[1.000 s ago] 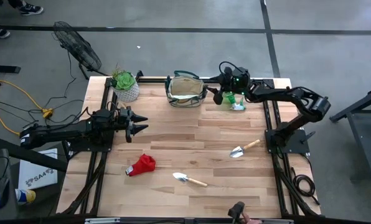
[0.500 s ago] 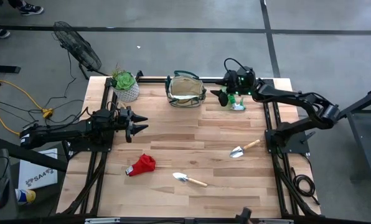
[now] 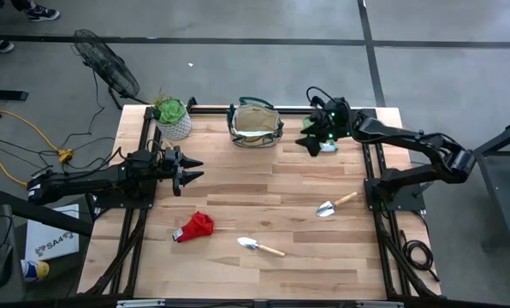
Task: Pick & Place Garden tools in Gardening bag
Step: Put the hand rake into the gardening bag
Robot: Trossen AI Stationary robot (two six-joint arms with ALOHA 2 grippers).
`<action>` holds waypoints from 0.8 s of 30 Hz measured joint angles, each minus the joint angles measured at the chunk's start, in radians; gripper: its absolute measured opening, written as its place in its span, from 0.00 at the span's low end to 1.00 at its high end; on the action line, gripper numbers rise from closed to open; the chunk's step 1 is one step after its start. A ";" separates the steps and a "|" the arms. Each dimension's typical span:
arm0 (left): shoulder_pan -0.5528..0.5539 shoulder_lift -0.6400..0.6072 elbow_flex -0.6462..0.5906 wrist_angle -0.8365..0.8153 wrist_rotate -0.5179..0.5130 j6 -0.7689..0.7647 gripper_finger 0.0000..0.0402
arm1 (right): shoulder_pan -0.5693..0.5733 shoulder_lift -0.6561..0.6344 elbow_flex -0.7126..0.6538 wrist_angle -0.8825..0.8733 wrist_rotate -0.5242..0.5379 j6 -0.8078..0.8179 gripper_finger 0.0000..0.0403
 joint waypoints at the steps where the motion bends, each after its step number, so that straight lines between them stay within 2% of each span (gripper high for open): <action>1: 0.000 0.000 0.000 0.000 0.000 0.000 0.48 | 0.008 0.000 0.000 -0.012 -0.007 -0.002 0.68; 8: 0.000 0.000 0.000 0.000 0.000 0.000 0.48 | 0.072 0.000 0.000 -0.054 -0.016 0.008 0.68; 14: 0.000 0.000 0.000 0.000 0.000 0.000 0.48 | 0.124 0.000 0.000 -0.063 0.036 0.114 0.68; 24: 0.000 0.000 0.000 0.000 0.000 0.000 0.48 | 0.129 0.000 0.000 -0.101 0.034 0.189 0.68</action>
